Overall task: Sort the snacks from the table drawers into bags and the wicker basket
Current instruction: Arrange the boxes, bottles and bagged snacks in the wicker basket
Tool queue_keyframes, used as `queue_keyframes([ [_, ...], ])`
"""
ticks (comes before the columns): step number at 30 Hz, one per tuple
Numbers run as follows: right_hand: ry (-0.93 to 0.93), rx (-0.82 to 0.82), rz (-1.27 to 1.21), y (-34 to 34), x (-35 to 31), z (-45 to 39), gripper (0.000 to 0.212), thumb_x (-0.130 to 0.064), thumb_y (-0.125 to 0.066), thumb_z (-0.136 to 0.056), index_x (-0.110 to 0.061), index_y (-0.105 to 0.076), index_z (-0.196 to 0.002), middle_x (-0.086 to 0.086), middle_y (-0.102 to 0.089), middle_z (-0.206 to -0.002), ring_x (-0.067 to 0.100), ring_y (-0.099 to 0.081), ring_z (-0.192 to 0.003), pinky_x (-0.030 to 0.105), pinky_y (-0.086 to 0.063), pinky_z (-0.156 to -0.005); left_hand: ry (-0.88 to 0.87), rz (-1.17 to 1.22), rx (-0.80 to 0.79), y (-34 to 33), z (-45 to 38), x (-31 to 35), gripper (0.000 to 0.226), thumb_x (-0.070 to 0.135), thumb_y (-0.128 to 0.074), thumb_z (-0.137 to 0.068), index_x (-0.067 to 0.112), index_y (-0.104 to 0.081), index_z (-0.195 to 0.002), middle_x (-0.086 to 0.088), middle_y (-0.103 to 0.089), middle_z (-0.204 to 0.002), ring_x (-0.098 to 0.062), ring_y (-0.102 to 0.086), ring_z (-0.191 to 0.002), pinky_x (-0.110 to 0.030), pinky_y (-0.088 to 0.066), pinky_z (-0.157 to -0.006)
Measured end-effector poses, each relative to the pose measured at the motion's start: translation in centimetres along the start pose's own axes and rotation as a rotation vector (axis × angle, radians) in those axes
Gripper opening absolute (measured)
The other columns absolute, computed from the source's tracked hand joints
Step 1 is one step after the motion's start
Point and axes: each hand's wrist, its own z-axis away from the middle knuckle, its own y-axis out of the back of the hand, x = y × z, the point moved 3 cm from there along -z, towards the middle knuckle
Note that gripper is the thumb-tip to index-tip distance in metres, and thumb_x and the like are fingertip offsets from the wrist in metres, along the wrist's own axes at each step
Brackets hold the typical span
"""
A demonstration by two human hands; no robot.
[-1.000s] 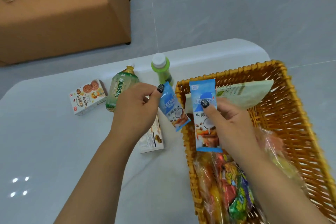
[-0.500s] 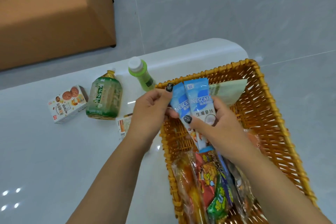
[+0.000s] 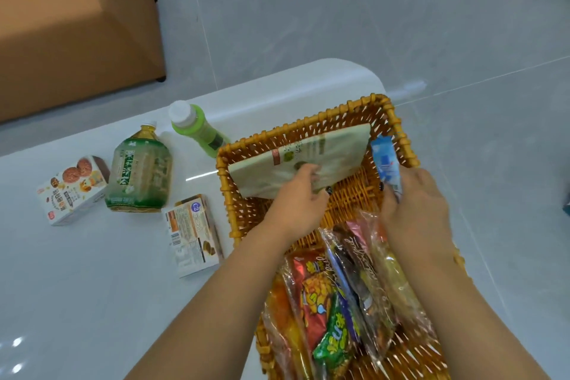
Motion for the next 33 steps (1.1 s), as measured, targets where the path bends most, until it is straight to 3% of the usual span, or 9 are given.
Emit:
queue_keyframes([
  [2, -0.032, -0.091, 0.110, -1.2, 0.2, -0.6, 0.041, -0.008, -0.051, -0.094, -0.007, -0.049, -0.135, 0.013, -0.051, -0.123, 0.028, -0.057, -0.087, 0.027, -0.036, -0.068, 0.008, -0.015, 0.019, 0.1, -0.6, -0.1, 0.053, 0.020, -0.053, -0.098, 0.022, -0.032, -0.147, 0.003, -0.049, -0.139, -0.013, -0.055, -0.115, -0.028, -0.052, -0.092],
  [5, -0.022, -0.242, 0.093, -2.9, 0.2, -1.9, 0.052, -0.003, -0.050, -0.092, -0.010, -0.040, -0.143, 0.008, -0.044, -0.131, 0.020, -0.053, -0.084, 0.026, -0.043, -0.070, 0.029, -0.001, 0.021, 0.3, -1.2, -0.3, 0.048, 0.016, -0.053, -0.098, 0.020, -0.037, -0.143, 0.004, -0.051, -0.132, -0.013, -0.054, -0.113, -0.013, -0.045, -0.076],
  [9, -0.053, -0.411, 0.064, -5.0, 0.9, -4.1, 0.052, -0.002, -0.047, -0.090, -0.006, -0.041, -0.141, 0.011, -0.050, -0.126, 0.024, -0.055, -0.096, 0.031, -0.047, -0.076, 0.048, 0.001, 0.027, 0.4, -1.5, -0.9, 0.045, 0.015, -0.052, -0.098, 0.020, -0.039, -0.140, 0.005, -0.051, -0.125, -0.011, -0.055, -0.106, -0.008, -0.044, -0.063],
  [14, -0.133, -0.509, 0.069, -6.6, 2.2, -5.3, 0.037, -0.005, -0.046, -0.089, -0.006, -0.056, -0.124, 0.007, -0.051, -0.092, 0.020, -0.053, -0.073, 0.027, -0.039, -0.056, 0.038, -0.037, -0.001, 0.1, -1.5, -1.1, 0.047, 0.012, -0.051, -0.098, 0.018, -0.038, -0.142, 0.004, -0.050, -0.126, -0.012, -0.055, -0.111, -0.020, -0.047, -0.089],
  [16, -0.129, -0.479, 0.108, -6.1, 1.6, -5.1, 0.034, -0.009, -0.046, -0.090, -0.009, -0.058, -0.121, 0.005, -0.053, -0.091, 0.017, -0.051, -0.069, 0.025, -0.035, -0.051, 0.045, -0.026, -0.010, 0.1, -1.6, -1.4, 0.046, 0.012, -0.051, -0.098, 0.018, -0.038, -0.142, 0.004, -0.050, -0.126, -0.012, -0.054, -0.112, -0.023, -0.047, -0.093],
  [20, 0.026, -0.084, 0.055, -1.8, -1.1, -3.4, 0.030, -0.016, -0.048, -0.093, -0.016, -0.055, -0.122, 0.005, -0.056, -0.105, 0.021, -0.053, -0.082, 0.028, -0.037, -0.064, 0.026, -0.069, -0.027, 0.2, -1.8, -1.6, 0.045, 0.013, -0.051, -0.098, 0.020, -0.039, -0.141, 0.005, -0.051, -0.127, -0.011, -0.053, -0.113, -0.022, -0.044, -0.095],
  [24, -0.327, -0.138, -0.488, -1.0, -0.7, -3.9, 0.031, -0.006, -0.048, -0.091, -0.025, -0.031, -0.108, 0.004, -0.057, -0.095, 0.017, -0.062, -0.070, 0.029, -0.046, -0.050, 0.001, -0.114, -0.050, 0.4, -1.8, -1.8, 0.045, 0.013, -0.051, -0.098, 0.019, -0.040, -0.141, 0.007, -0.050, -0.121, -0.009, -0.052, -0.111, -0.019, -0.041, -0.093],
  [29, -0.264, -0.224, -0.094, -3.0, -0.1, -4.4, 0.037, -0.005, -0.049, -0.093, -0.010, -0.030, -0.124, 0.008, -0.057, -0.082, 0.015, -0.053, -0.057, 0.022, -0.029, -0.041, 0.004, -0.083, -0.044, 0.8, -1.6, -2.2, 0.045, 0.013, -0.051, -0.098, 0.017, -0.038, -0.141, 0.006, -0.052, -0.119, -0.009, -0.054, -0.108, -0.021, -0.045, -0.090],
  [33, -0.245, -0.303, 0.197, -3.5, 0.3, -4.3, 0.029, -0.004, -0.050, -0.094, -0.001, -0.043, -0.122, 0.019, -0.062, -0.102, 0.029, -0.062, -0.080, 0.027, -0.034, -0.047, 0.013, -0.057, -0.031, 0.9, -1.4, -2.5, 0.048, 0.013, -0.052, -0.098, 0.017, -0.035, -0.142, 0.006, -0.051, -0.117, -0.007, -0.055, -0.103, -0.017, -0.044, -0.086],
])
